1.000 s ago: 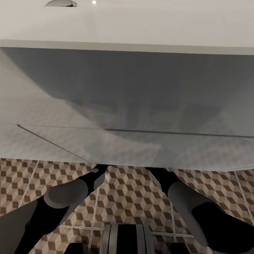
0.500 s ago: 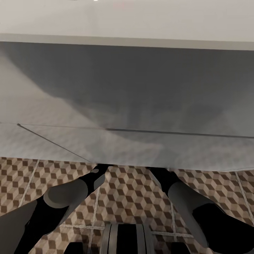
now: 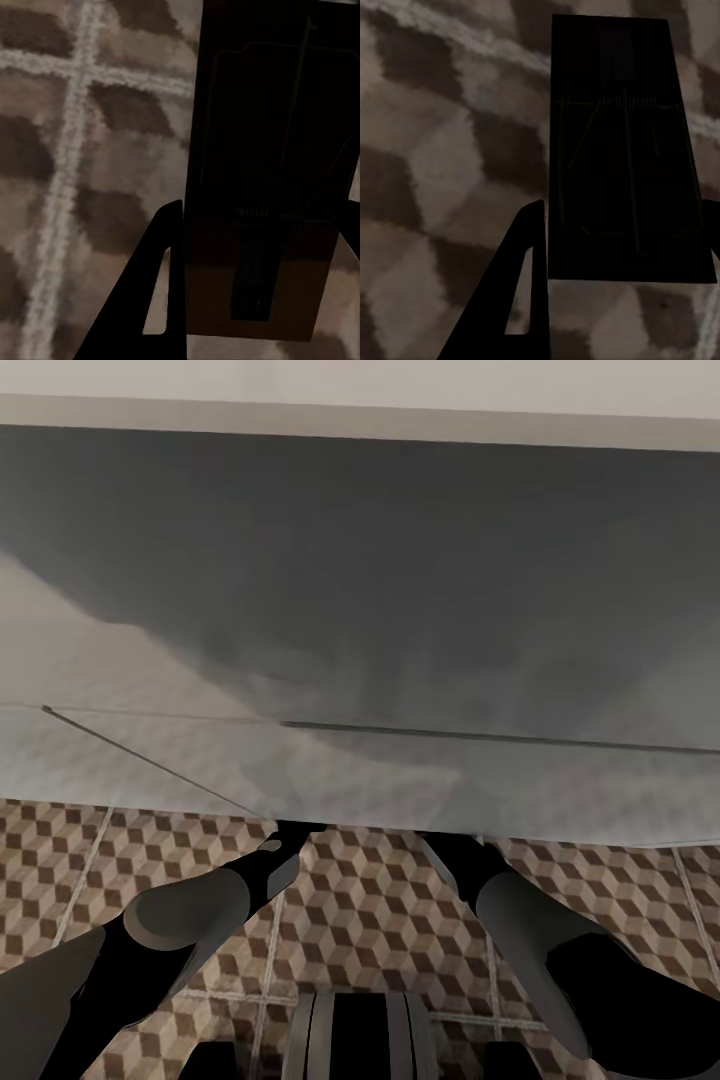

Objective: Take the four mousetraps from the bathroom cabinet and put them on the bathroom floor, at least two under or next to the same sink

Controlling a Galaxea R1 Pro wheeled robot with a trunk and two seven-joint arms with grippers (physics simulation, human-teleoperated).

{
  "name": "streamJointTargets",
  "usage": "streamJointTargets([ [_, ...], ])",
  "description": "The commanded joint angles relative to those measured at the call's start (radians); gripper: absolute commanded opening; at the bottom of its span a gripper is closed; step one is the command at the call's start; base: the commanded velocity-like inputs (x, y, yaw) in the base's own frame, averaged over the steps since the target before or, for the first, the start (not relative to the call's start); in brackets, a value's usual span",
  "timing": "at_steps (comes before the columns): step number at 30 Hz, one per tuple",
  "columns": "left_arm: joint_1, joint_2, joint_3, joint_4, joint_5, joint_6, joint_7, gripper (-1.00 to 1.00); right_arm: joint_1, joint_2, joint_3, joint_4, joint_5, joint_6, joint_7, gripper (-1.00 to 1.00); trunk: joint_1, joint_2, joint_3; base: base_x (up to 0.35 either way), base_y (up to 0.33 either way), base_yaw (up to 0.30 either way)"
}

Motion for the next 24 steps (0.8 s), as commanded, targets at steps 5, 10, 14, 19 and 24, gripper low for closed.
streamJointTargets([
  [5,-0.001,0.000,-0.008,-0.004,0.003,-0.009,0.008,-1.00,0.000,0.003,0.010,-0.003,0.000,0.008,-0.011,-1.00,0.000,0.000,-0.001,0.000,0.000,0.000],
  [10,-0.001,-0.003,-0.008,-0.016,0.003,-0.008,0.008,-1.00,0.000,0.003,0.008,-0.007,-0.002,0.008,-0.069,-1.00,0.000,0.000,-0.001,0.000,0.000,0.000],
  [14,-0.002,-0.005,-0.008,-0.025,0.003,-0.005,0.009,-1.00,-0.003,0.004,0.007,-0.007,-0.006,0.008,-0.165,-1.00,0.000,0.000,-0.001,0.000,0.000,0.000],
  [19,-0.005,-0.006,-0.008,-0.024,0.004,0.016,0.009,-1.00,-0.035,0.003,-0.010,0.019,-0.010,0.013,-0.195,-1.00,0.000,0.000,-0.001,0.000,0.000,0.000],
  [24,-0.012,-0.007,-0.007,-0.022,0.005,0.079,0.010,-1.00,-0.068,0.003,-0.058,0.068,-0.011,0.015,-0.204,-1.00,0.000,0.000,-0.001,0.000,0.000,0.000],
])
